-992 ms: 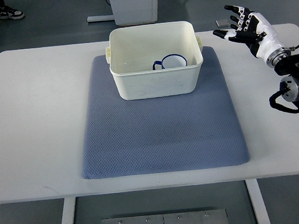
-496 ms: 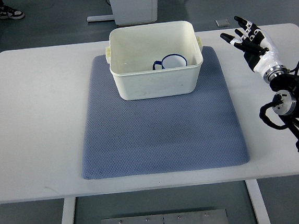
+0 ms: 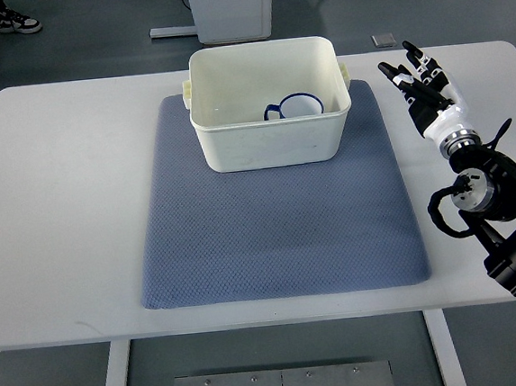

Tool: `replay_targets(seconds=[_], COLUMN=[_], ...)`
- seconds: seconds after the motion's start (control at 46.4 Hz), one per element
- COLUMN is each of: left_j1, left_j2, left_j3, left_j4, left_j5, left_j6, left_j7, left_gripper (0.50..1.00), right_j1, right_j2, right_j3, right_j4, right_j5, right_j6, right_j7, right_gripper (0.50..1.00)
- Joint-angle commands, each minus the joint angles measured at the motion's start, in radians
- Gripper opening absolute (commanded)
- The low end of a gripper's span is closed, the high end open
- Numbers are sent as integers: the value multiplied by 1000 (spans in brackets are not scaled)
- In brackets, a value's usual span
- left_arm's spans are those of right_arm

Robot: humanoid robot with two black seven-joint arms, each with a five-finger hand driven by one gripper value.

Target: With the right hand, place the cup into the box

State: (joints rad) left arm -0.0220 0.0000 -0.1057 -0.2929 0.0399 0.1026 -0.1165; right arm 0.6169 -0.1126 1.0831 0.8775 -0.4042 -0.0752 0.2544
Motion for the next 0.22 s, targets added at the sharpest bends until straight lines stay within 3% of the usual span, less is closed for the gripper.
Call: replay_targets(seconds=[0.0,0.194], left_j1=[-1,-1], left_j2=[0,0], left_j3=[1,0], left_j4=[0,0], left_j5=[0,0], left_j6=[0,0], left_j7=[0,0], left_gripper=[1000,1000], right_j1=[-11,-23], right_j2=[5,27], right_j3=[15,63], right_j4=[1,3], right_j5=[-1,-1], right_j6=[2,18], right_j7=[-1,-38], right_gripper=[1000,1000])
